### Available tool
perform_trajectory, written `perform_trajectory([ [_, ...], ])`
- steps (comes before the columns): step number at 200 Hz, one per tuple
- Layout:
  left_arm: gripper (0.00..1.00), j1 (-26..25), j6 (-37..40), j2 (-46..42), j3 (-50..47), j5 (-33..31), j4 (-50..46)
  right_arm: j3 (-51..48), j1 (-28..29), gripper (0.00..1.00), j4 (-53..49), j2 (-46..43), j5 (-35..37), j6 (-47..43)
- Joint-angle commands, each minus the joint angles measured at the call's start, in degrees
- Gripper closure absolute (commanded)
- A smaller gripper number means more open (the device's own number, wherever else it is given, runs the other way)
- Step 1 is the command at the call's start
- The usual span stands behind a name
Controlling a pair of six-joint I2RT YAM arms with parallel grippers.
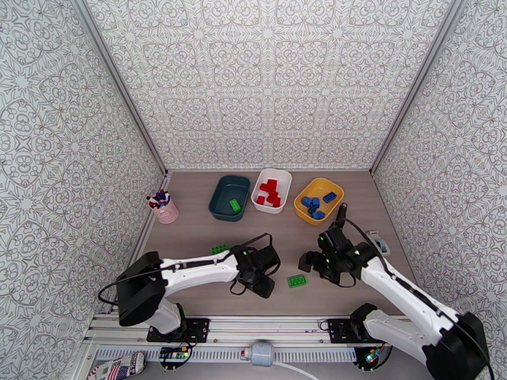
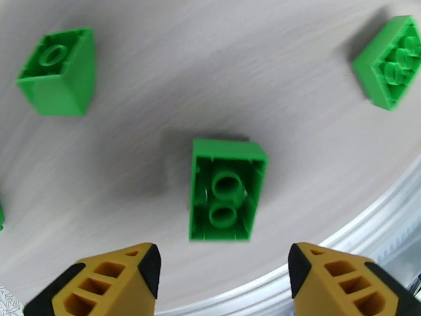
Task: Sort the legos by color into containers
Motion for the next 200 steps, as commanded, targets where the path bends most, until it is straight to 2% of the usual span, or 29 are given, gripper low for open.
perform_trajectory([
  [1,0.36,-0.4,-0.1,3.9,2.3,-2.1,0.2,-1.8,-0.1,0.14,-1.6,-2.9,-0.4,2.9],
  [70,0.44,0.0,0.4,9.2,5.5,-1.8,1.4,-2.8,-0.1,0.16,-1.8,-5.4,-1.0,4.1],
  [114,0.65,0.3,-0.1,9.0,5.9,-1.3,1.6,-2.6,-0.2,0.16,-1.5,-4.1,-0.8,4.0],
  [140,0.7,0.9,-1.1,6.7,5.7,-1.2,1.8,-2.2,-0.1,0.16,0.0,-1.2,-1.6,3.3],
  [166,0.73,3.5,-2.2,3.9,5.8,0.2,2.7,-0.4,-0.1,0.17,3.3,2.2,-2.7,3.1],
  [200,0.73,9.5,-3.1,1.2,7.6,3.1,4.1,3.0,-0.1,0.18,8.5,8.1,-4.9,2.6],
])
